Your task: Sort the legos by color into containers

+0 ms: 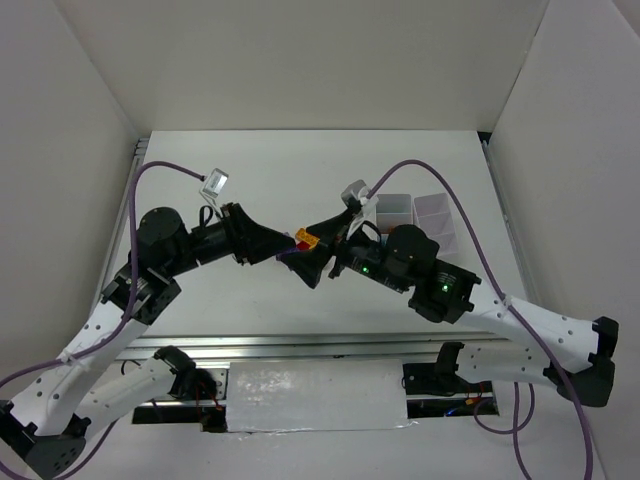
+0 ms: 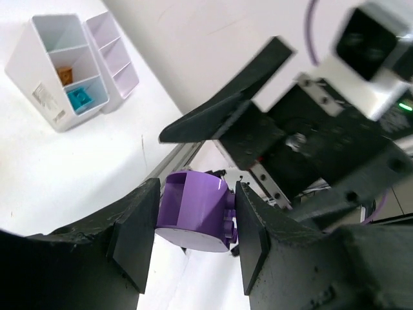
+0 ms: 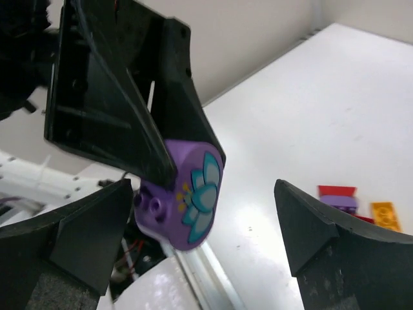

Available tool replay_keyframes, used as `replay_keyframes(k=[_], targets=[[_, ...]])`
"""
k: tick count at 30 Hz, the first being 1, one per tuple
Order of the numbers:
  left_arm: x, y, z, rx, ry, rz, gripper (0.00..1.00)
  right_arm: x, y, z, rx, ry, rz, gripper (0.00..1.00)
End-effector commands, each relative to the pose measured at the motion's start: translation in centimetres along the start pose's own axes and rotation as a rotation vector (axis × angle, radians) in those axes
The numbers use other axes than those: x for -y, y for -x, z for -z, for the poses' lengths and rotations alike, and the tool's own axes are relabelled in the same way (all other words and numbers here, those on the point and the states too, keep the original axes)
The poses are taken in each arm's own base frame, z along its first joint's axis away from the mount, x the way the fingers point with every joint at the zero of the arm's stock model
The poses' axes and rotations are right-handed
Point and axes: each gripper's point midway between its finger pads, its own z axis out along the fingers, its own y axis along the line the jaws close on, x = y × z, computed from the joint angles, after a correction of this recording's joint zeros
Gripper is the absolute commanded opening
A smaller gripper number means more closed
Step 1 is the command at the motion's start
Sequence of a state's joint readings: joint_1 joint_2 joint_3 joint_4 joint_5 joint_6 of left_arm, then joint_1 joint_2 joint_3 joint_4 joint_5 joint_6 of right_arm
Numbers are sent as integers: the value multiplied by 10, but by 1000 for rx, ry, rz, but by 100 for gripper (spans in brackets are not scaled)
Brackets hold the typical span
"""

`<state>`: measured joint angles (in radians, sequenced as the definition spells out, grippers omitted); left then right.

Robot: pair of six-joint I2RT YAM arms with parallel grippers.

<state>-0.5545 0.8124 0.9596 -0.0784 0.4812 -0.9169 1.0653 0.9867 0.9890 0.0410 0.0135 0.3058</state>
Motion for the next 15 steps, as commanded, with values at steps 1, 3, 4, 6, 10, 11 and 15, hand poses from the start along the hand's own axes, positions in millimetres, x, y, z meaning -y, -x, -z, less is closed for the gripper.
replay_keyframes(k=[1, 3, 4, 6, 10, 11, 15], targets=[[-6, 3, 0, 4, 67, 28, 0, 30, 16, -4, 17, -270, 149, 97], [-9, 1, 0, 6, 65, 30, 0, 27, 19, -8, 10, -264, 165, 96], [-9, -2, -1, -4, 58, 35, 0, 24, 16, -11, 7, -250, 167, 96], [-10, -3, -2, -5, 53, 42, 0, 18, 15, -11, 17, -214, 168, 96], [-20, -4, -3, -7, 98, 39, 0, 11, 13, -5, 12, -173, 165, 94], [-20, -3, -3, -6, 103, 37, 0, 9, 14, -7, 7, -171, 164, 94], [-25, -1, -2, -8, 143, 39, 0, 7, 1, -13, -54, -178, 188, 89]])
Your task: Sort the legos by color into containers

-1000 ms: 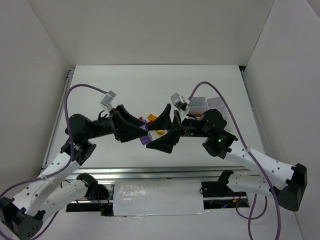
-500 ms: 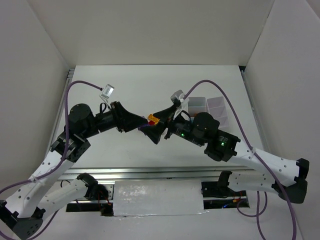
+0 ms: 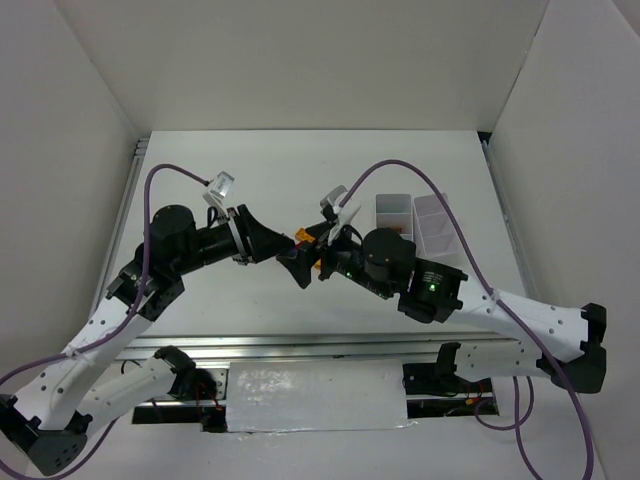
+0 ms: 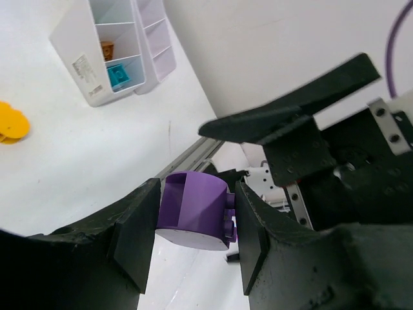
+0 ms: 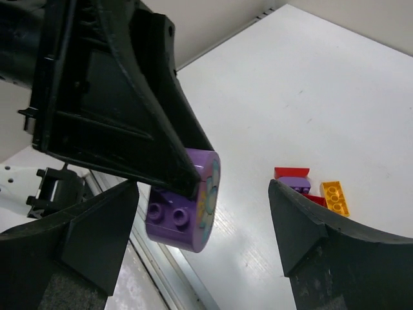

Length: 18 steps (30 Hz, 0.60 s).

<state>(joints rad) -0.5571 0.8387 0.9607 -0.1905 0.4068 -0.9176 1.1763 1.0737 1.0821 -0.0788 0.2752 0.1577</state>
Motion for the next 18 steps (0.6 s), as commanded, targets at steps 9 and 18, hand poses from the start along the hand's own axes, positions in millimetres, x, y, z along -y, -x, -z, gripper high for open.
replay_keyframes(k=[9, 18], targets=[[0, 15, 0, 38, 55, -25, 0, -26, 0, -19, -57, 20, 47, 83], [5, 17, 1, 45, 41, -38, 0, -7, -10, -22, -75, -88, 70, 65]])
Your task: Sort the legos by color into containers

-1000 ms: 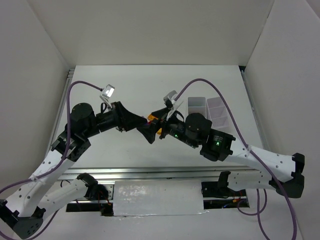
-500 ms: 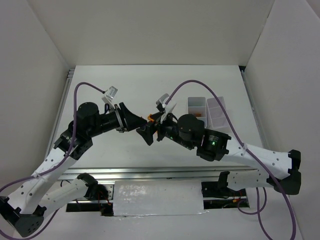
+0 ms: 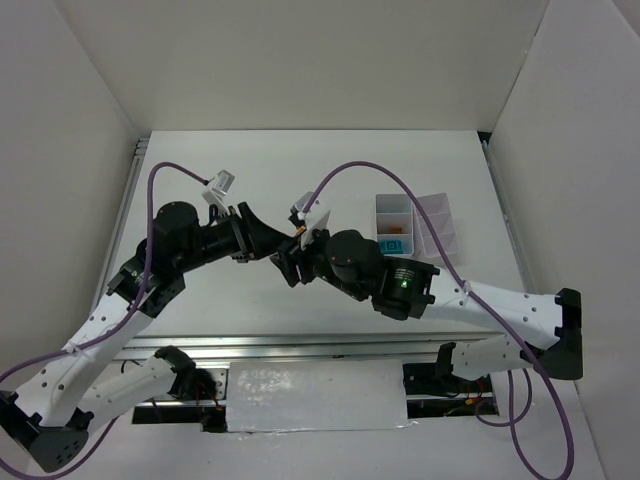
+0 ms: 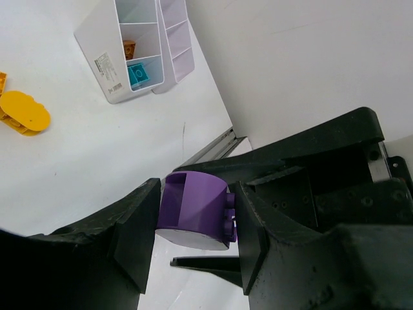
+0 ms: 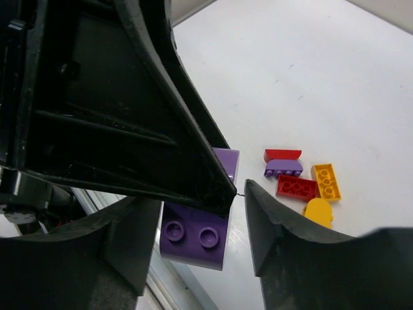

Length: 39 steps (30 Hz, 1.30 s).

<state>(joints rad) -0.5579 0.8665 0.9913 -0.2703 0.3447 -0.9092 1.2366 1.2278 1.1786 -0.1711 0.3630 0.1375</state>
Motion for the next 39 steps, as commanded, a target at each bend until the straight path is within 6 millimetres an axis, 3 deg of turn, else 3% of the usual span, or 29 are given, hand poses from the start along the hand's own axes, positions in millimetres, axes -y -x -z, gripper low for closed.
replay_keyframes(k=[1, 4, 7, 8, 9, 11, 12, 13, 14, 15, 17, 18, 19, 20, 23, 24, 25, 26, 27, 30, 33, 37, 39], targets=[[20, 15, 6, 47, -52, -56, 0, 6, 24, 9, 64, -37, -13, 59], [17, 14, 4, 44, -44, -55, 0, 6, 26, 13, 73, -26, -16, 47], [14, 14, 4, 45, -36, -53, 0, 5, 28, 15, 83, -13, -20, 24], [14, 14, 4, 45, -36, -54, 0, 4, 27, 15, 83, -12, -20, 10], [16, 14, 4, 46, -39, -56, 0, 4, 25, 15, 78, -11, -18, 3], [16, 16, 5, 52, -37, -58, 5, 3, 23, 14, 77, -5, -20, 0], [16, 17, 7, 59, -29, -58, 30, 3, 18, 14, 71, -1, -22, 0], [14, 24, 8, 93, -2, -64, 46, 3, 18, 14, 75, 0, -26, 0], [11, 29, 10, 112, 24, -83, 77, 5, 17, 13, 83, -12, -34, 0], [9, 35, 16, 130, 72, -90, 99, 10, 11, 12, 76, -32, -44, 0], [-11, 60, 27, 234, 237, -121, 99, 26, 10, 10, 81, -76, -70, 0], [-6, 76, 36, 280, 278, -136, 99, 33, 4, 9, 73, -88, -95, 0], [-17, 77, 45, 279, 362, -137, 99, 39, 2, 8, 74, -102, -115, 0], [-29, 91, 56, 340, 459, -156, 99, 63, -2, 6, 69, -167, -175, 0], [-38, 108, 87, 428, 585, -199, 99, 113, -14, 4, 47, -324, -348, 0], [-40, 107, 95, 445, 600, -211, 99, 156, -14, 7, 62, -470, -436, 0], [-44, 105, 99, 446, 615, -224, 100, 183, -36, 20, -5, -611, -493, 0], [-46, 104, 107, 453, 626, -247, 99, 208, -31, 29, 51, -739, -643, 0], [-56, 96, 106, 427, 648, -259, 100, 246, -49, 46, 21, -895, -702, 0], [-75, 76, 107, 374, 663, -309, 100, 302, -61, 75, 111, -1127, -866, 0], [-93, 57, 110, 334, 683, -327, 99, 332, -72, 98, 212, -1269, -963, 0], [-108, 41, 110, 308, 685, -341, 100, 355, -89, 123, 288, -1423, -1046, 0], [-115, 33, 108, 293, 677, -343, 99, 365, -93, 126, 307, -1448, -1066, 0]])
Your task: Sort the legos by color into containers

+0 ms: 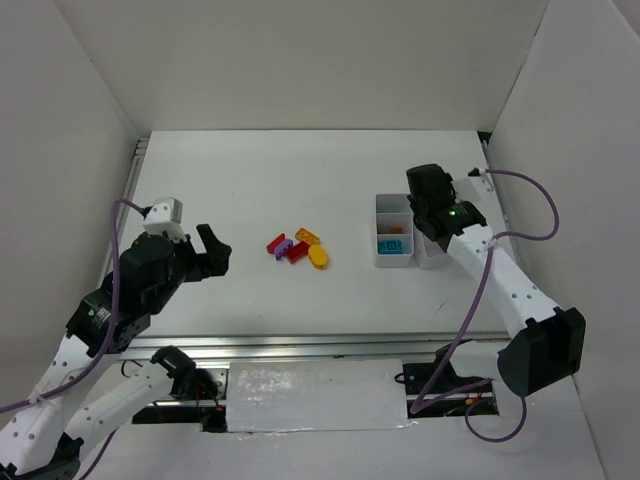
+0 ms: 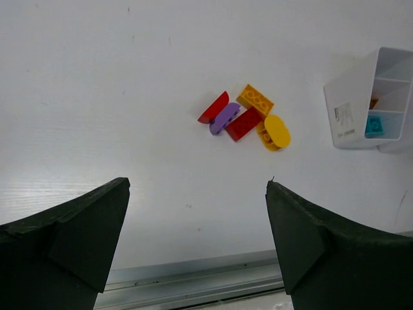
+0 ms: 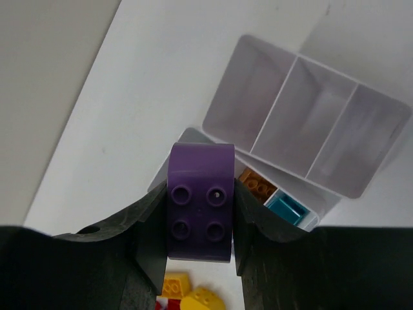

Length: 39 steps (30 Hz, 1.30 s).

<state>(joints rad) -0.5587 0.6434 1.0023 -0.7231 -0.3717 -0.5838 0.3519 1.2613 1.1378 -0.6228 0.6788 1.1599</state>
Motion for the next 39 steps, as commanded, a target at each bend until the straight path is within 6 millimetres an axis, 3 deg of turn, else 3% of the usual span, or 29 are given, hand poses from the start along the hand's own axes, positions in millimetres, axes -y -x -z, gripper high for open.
replay_keyframes(k=[1, 9, 18, 26, 39], targets=[[0, -1, 1, 31, -29, -26, 99, 22, 23, -19, 92, -110, -141, 0], [8, -12, -1, -5, -89, -45, 99, 25, 37, -52, 114, -167, -262, 0], [14, -14, 2, 0, -141, -57, 99, 19, 24, -81, 106, -204, -280, 0], [22, -19, 1, -24, -186, -75, 99, 15, 25, -91, 124, -160, -250, 0], [23, -18, 4, -14, -199, -75, 99, 38, 7, -110, 90, -234, -255, 0]])
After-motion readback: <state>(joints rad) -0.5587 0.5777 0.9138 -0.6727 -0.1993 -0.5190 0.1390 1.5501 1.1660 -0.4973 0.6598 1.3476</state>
